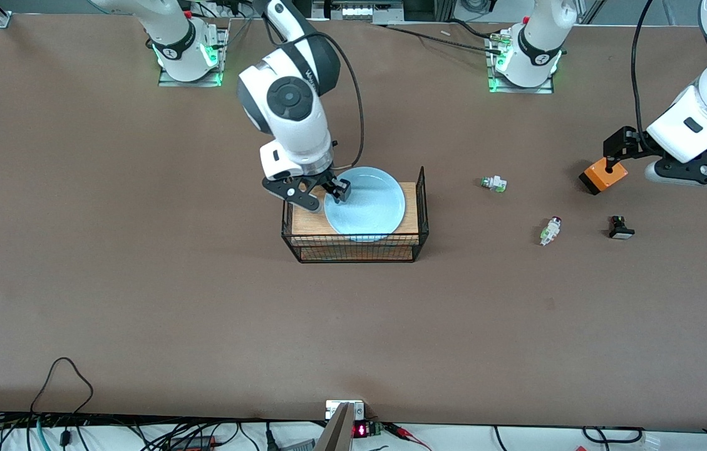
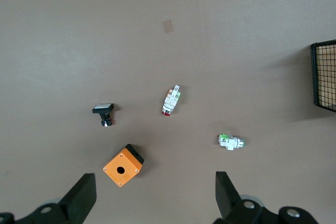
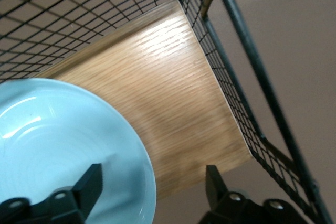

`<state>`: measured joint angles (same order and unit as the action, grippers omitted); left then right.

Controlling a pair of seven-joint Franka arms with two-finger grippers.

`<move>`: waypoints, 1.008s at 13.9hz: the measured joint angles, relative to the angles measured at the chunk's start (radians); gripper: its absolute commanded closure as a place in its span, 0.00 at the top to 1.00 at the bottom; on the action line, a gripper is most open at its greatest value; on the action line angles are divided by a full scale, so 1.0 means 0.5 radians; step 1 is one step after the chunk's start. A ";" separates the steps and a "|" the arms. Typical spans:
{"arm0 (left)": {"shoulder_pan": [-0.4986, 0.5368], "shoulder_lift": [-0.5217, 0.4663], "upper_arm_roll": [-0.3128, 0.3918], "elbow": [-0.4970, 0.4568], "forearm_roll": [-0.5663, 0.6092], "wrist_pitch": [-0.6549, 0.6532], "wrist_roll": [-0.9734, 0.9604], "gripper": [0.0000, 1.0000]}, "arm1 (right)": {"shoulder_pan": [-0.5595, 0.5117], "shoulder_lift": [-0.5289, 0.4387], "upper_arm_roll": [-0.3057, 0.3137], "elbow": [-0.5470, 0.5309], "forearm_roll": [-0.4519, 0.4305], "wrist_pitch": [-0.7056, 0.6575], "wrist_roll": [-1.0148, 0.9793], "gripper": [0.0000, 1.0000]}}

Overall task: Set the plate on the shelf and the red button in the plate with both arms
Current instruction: 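Lower the plate onto the basket's wooden base and open the right gripper, then withdraw the right gripper while the left gripper grasps the white-green switch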

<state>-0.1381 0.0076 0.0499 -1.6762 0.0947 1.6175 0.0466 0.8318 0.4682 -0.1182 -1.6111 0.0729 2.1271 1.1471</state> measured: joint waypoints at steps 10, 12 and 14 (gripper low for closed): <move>0.000 0.047 -0.002 -0.004 -0.001 -0.027 0.001 1.00 | -0.134 -0.240 -0.304 0.563 0.297 -1.104 -0.450 1.00; -0.008 0.166 -0.010 -0.012 -0.002 -0.067 0.001 1.00 | -0.266 -0.341 -0.371 0.589 0.199 -1.307 -0.995 1.00; -0.008 0.362 -0.016 -0.016 -0.001 -0.058 0.001 1.00 | -0.406 -0.405 -0.394 0.589 0.018 -1.379 -1.525 1.00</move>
<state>-0.1422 0.1889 0.0421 -1.6842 0.0940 1.5884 0.0473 0.6287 0.2658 -0.3152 -1.3165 0.0821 1.4376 0.3847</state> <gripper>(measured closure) 0.000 0.000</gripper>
